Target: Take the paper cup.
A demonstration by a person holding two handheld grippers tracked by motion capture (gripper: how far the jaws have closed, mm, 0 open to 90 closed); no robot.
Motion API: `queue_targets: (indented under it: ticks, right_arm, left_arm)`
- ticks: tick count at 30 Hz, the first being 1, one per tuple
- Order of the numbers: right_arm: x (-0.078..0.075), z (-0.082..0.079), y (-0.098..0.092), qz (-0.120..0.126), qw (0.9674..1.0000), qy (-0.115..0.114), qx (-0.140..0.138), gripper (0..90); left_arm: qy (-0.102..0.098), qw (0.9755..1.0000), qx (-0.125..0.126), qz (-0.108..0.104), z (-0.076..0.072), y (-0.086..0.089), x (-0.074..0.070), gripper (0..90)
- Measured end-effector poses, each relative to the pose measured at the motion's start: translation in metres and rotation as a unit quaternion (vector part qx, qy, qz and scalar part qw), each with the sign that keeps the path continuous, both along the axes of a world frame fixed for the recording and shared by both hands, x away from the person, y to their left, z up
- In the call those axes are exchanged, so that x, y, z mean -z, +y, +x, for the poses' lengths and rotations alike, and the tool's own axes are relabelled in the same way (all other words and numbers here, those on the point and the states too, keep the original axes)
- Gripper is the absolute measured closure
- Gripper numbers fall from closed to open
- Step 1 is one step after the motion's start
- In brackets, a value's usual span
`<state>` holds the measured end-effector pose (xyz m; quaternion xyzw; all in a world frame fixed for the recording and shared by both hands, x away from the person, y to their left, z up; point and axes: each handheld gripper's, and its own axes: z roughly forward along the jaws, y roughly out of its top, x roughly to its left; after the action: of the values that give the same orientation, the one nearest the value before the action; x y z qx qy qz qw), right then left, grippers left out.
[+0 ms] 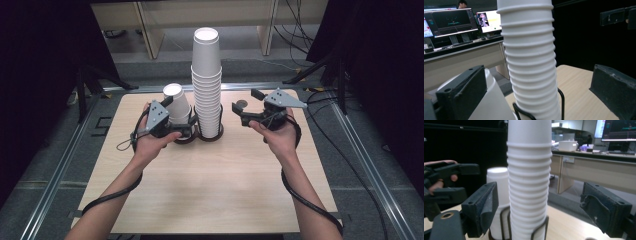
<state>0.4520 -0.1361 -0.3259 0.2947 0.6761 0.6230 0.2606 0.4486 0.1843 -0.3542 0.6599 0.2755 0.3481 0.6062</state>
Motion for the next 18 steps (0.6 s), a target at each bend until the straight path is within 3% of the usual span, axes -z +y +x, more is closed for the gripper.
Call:
queue_targets:
  ticks: [1, 6, 7, 10, 18]
  right_arm:
    - [-0.006, 0.004, 0.004, 0.001, 0.9999, -0.009, -0.004, 15.5]
    - [-0.029, 0.018, 0.020, 0.011, 0.9997, -0.009, -0.021, 15.5]
    - [-0.033, 0.022, 0.023, 0.004, 0.9996, -0.020, -0.021, 15.5]
    - [-0.045, 0.030, 0.032, 0.001, 0.9994, -0.023, -0.027, 15.5]
    - [-0.065, 0.050, 0.049, 0.014, 0.9990, -0.021, -0.036, 15.5]
  left_arm:
    - [0.000, 1.0000, 0.000, 0.000, 0.000, 0.000, 0.000, 0.0]
    - [-0.001, 1.0000, 0.000, 0.002, 0.022, -0.014, -0.018, 0.0]
    - [-0.001, 1.0000, 0.000, 0.002, 0.022, -0.014, -0.018, 0.0]
    - [-0.002, 1.0000, 0.002, 0.003, 0.033, -0.024, -0.027, 0.0]
    - [0.002, 1.0000, 0.002, 0.002, 0.055, -0.039, -0.036, 0.0]
